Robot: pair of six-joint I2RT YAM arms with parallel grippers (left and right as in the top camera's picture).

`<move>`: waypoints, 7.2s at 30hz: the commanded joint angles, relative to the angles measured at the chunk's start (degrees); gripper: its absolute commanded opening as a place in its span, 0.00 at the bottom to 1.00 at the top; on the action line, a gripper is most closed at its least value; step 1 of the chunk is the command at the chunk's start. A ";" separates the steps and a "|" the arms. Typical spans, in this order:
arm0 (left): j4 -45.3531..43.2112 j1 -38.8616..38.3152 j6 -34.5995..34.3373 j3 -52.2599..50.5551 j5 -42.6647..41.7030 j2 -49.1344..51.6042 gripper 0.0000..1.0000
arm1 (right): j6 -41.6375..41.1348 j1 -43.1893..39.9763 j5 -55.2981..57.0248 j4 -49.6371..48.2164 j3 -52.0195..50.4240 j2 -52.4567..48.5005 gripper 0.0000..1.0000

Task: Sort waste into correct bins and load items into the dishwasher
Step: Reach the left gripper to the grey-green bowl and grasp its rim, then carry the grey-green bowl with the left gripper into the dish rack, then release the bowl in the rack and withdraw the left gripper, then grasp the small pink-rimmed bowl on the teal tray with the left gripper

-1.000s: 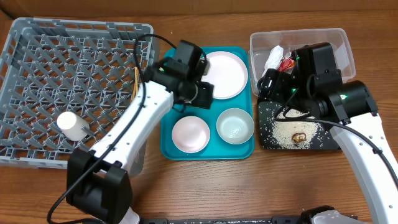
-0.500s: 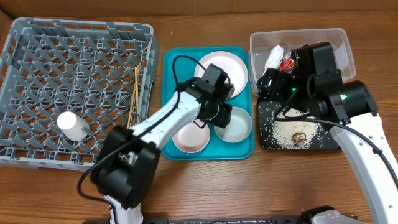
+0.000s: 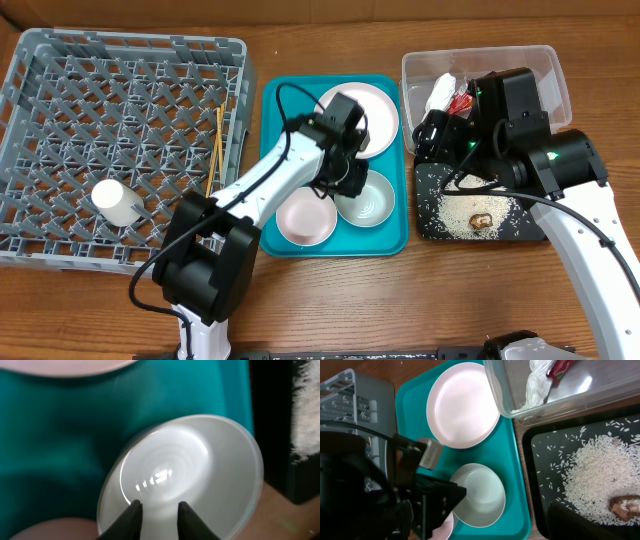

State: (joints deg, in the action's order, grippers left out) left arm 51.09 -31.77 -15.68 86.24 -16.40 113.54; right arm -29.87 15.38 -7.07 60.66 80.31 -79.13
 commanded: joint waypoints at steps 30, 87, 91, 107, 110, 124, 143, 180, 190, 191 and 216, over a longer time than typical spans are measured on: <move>9.33 2.62 4.57 11.47 8.28 4.09 0.04 | -0.17 -0.13 -0.09 0.13 1.14 0.63 0.86; 34.16 16.70 -19.02 17.84 83.87 10.75 0.09 | -0.17 -0.13 -0.11 -0.26 1.14 0.63 0.86; 35.26 16.70 -19.04 17.84 82.29 10.75 0.10 | -0.17 -0.13 -0.11 -0.33 1.14 0.63 0.86; 34.56 16.92 -14.49 17.84 91.54 10.75 0.04 | -0.17 -0.13 -0.11 0.00 1.14 0.63 0.86; 34.60 16.92 -12.96 17.84 91.56 10.75 0.04 | -0.17 -0.13 -0.11 0.00 1.14 0.63 0.86; 41.09 17.92 -14.19 17.84 91.93 10.73 0.04 | -0.15 -0.13 -0.09 0.09 1.14 0.63 0.86; 40.76 19.87 -17.75 13.40 91.60 10.67 0.04 | -0.15 -0.13 -0.09 -0.11 1.14 0.63 0.86; 41.05 9.33 -17.75 17.66 67.98 10.40 1.00 | -0.15 -0.13 -0.07 -0.48 1.14 0.59 0.86; 41.09 9.22 -8.50 37.27 42.97 7.43 1.00 | -0.15 -0.13 -0.04 -0.52 1.14 0.59 0.86; 39.80 9.25 -6.97 38.40 39.32 7.39 1.00 | -0.15 -0.13 -0.02 -0.50 1.14 0.59 0.86; 45.38 8.33 2.75 36.63 11.30 1.86 0.36 | -0.15 -0.13 -0.07 1.16 1.14 0.59 0.86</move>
State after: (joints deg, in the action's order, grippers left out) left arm 95.13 -23.14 -14.35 122.96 -5.65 121.49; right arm -29.87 15.35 -7.20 61.65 80.31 -79.13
